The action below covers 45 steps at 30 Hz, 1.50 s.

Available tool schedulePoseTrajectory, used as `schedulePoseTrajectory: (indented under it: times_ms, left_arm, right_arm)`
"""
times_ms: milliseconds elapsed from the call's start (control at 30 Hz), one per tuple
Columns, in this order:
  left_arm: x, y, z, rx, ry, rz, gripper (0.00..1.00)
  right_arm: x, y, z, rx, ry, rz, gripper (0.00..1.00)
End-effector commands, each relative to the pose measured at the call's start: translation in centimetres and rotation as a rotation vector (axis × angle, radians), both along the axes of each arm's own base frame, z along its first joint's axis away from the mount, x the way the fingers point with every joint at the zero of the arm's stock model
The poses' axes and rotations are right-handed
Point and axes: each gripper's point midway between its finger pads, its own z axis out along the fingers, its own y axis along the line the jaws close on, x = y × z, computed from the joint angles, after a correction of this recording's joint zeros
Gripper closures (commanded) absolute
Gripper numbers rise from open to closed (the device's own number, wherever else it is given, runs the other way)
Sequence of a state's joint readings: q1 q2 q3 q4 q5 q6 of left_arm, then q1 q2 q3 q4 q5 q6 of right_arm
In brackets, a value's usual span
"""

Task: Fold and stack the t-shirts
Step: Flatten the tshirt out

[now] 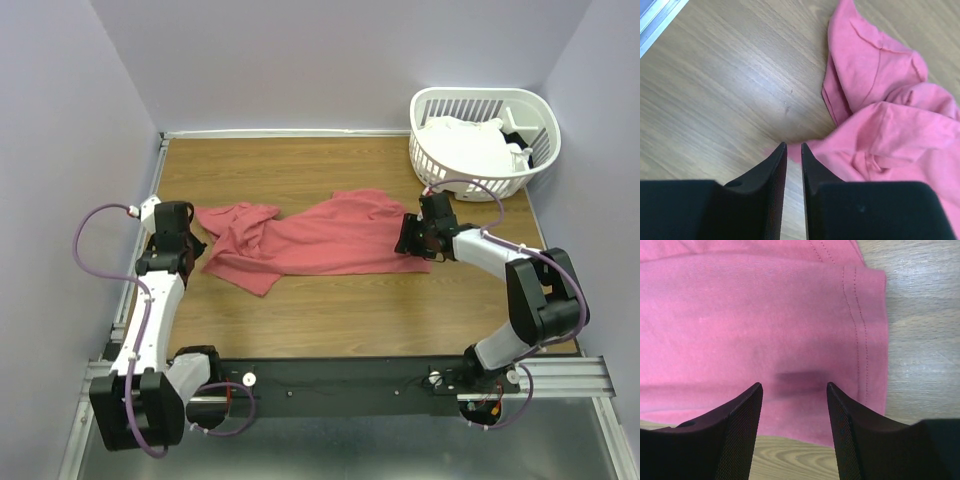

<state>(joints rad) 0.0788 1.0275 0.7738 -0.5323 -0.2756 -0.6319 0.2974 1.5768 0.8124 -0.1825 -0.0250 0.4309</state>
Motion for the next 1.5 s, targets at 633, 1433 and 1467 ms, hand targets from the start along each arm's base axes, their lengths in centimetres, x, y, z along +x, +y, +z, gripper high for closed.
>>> schedulePoseTrajectory:
  times_ms: [633,1433,1467]
  left_arm:
    - [4.6,-13.3,-1.5,-0.161,0.010,-0.397,0.52]
    - [17.8,-8.0,-6.2,-0.124,0.008,-0.321,0.55]
    - [18.2,-7.9,-5.1,-0.121,-0.014,-0.329,0.53]
  right_arm:
    - [0.5,10.3,4.1,0.194,-0.070,0.371,0.44]
    - [11.9,9.3,-0.9,0.059,-0.107,0.156,0.45]
    - [12.2,9.5,0.2,0.070,-0.128,0.171,0.44]
